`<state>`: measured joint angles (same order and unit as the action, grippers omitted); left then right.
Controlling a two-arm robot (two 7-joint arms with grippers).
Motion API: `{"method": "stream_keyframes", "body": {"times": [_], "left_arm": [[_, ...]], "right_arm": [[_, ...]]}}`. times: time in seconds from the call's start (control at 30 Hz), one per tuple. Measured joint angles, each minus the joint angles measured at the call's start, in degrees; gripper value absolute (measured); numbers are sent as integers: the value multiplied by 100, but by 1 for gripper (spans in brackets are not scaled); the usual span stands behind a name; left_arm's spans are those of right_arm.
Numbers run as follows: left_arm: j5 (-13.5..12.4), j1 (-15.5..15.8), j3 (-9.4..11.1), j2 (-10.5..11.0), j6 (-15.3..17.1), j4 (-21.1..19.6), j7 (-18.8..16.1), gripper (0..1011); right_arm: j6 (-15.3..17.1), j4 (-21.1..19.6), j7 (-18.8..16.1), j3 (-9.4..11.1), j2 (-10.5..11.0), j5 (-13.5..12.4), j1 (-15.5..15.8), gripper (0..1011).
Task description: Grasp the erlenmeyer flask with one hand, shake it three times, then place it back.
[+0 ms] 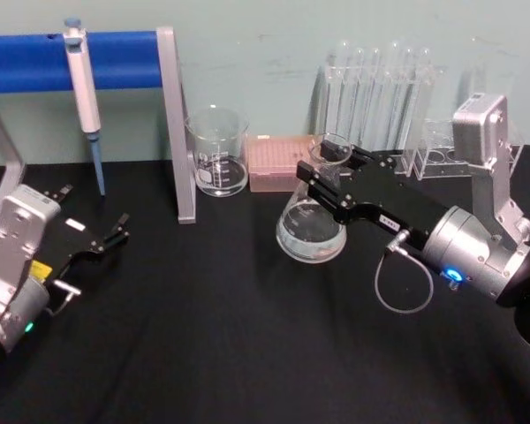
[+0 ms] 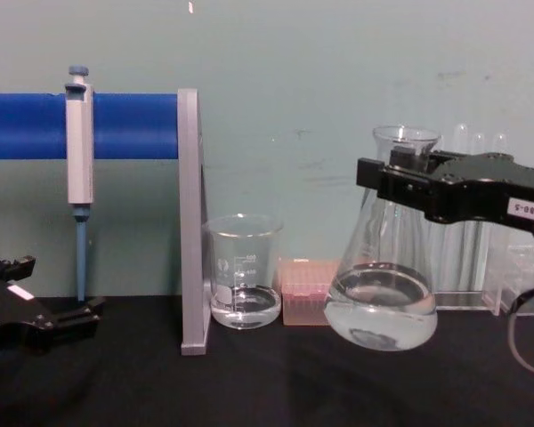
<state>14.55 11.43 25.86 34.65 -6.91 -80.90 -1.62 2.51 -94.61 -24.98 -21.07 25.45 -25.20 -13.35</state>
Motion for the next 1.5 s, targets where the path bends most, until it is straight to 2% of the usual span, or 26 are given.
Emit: {"method": "stream_keyframes", "body": {"times": [1.07, 1.5], "left_arm": [[0, 0, 0, 0, 0, 0, 0, 1001], [0, 0, 0, 0, 0, 0, 0, 1001]], "right_arm": [[-58, 98, -43, -57, 26, -117, 6, 450], [-154, 127, -388, -239, 90, -231, -85, 450]]}}
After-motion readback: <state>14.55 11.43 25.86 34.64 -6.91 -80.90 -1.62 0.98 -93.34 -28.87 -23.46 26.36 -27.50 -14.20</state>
